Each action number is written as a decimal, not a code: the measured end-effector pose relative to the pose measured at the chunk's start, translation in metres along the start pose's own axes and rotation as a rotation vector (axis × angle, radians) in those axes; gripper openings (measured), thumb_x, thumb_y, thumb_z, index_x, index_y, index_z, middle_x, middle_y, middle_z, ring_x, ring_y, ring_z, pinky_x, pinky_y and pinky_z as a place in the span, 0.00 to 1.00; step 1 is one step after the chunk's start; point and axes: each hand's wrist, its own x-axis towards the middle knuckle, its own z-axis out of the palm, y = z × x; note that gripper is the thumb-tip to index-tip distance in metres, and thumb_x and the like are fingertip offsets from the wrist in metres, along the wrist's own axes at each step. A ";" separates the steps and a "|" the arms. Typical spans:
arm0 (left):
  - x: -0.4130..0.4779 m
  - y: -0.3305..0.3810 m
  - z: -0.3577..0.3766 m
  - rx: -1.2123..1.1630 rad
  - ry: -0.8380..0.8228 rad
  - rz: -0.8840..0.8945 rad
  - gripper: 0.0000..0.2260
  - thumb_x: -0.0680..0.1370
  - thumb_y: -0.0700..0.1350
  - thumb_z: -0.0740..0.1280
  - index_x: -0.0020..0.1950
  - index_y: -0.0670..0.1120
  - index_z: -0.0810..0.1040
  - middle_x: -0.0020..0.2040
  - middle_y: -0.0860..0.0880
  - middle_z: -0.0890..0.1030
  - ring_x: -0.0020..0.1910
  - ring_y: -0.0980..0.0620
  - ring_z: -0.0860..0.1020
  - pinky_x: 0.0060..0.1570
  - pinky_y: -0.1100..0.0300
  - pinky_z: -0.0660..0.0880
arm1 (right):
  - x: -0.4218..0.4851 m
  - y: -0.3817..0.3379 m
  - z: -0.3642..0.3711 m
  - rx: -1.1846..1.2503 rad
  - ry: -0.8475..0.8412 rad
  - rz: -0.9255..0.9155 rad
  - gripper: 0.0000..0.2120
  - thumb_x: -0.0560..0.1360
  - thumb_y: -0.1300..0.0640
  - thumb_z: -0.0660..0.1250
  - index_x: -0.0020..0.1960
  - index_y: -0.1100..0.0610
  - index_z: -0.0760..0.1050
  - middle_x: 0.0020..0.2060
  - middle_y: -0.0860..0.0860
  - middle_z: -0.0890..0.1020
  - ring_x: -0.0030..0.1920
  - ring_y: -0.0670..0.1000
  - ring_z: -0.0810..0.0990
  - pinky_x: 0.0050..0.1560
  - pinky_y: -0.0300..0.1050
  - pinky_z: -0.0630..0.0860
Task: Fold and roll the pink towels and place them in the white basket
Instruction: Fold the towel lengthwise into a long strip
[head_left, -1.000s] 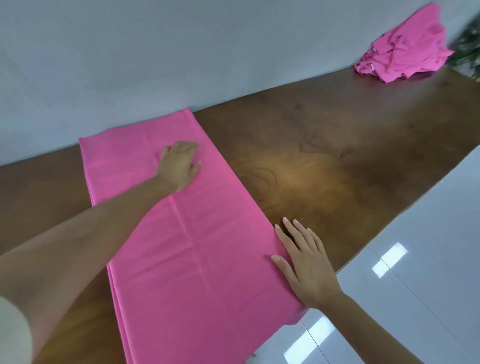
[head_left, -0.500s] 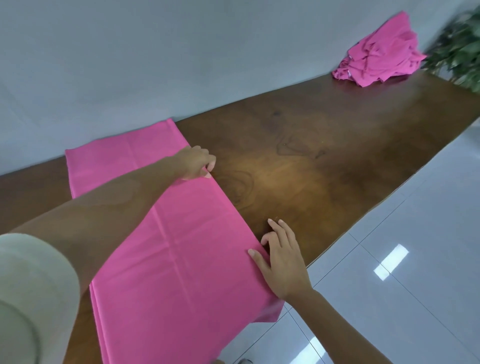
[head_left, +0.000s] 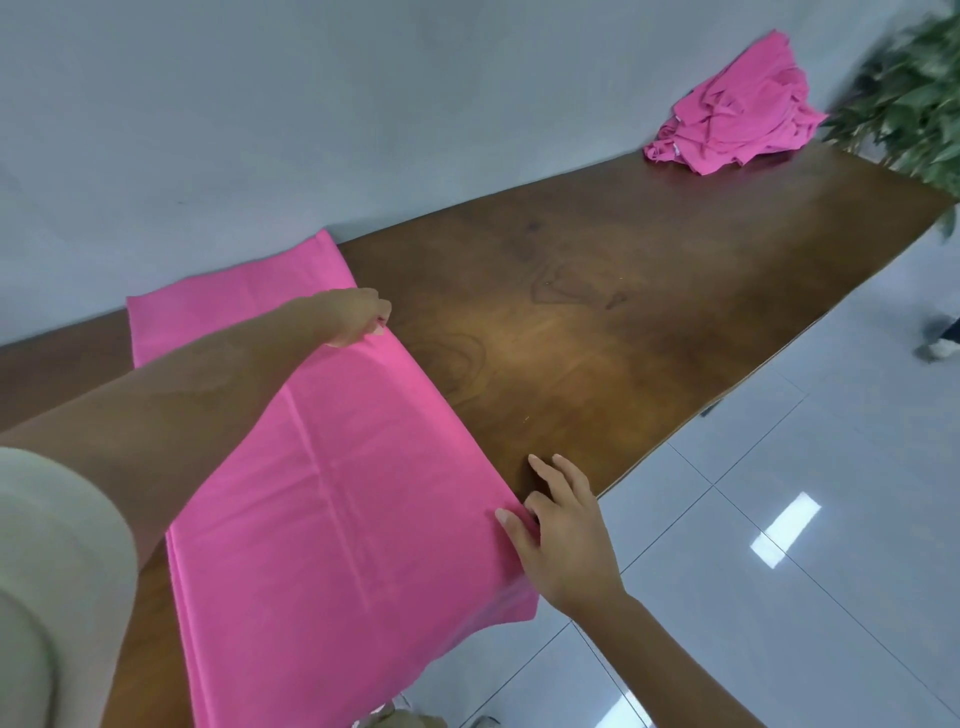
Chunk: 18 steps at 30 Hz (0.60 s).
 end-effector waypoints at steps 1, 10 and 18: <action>-0.004 0.000 -0.001 0.009 0.003 -0.016 0.06 0.85 0.44 0.61 0.55 0.44 0.75 0.52 0.46 0.74 0.47 0.46 0.74 0.50 0.51 0.73 | -0.003 0.002 0.000 -0.020 0.012 -0.003 0.28 0.80 0.32 0.51 0.38 0.50 0.76 0.76 0.46 0.69 0.79 0.50 0.56 0.75 0.51 0.63; -0.050 -0.014 -0.007 -0.041 0.098 -0.144 0.09 0.84 0.46 0.64 0.60 0.42 0.74 0.57 0.43 0.72 0.55 0.41 0.75 0.57 0.46 0.74 | -0.038 0.016 0.001 -0.111 0.187 -0.037 0.29 0.78 0.34 0.55 0.33 0.52 0.83 0.67 0.49 0.79 0.74 0.55 0.69 0.65 0.57 0.76; -0.083 -0.024 -0.008 -0.113 0.234 -0.162 0.10 0.83 0.41 0.66 0.60 0.36 0.75 0.61 0.38 0.74 0.69 0.38 0.68 0.61 0.49 0.67 | -0.086 0.022 0.013 -0.021 0.258 0.025 0.21 0.79 0.42 0.63 0.35 0.54 0.80 0.45 0.47 0.82 0.51 0.50 0.77 0.48 0.49 0.77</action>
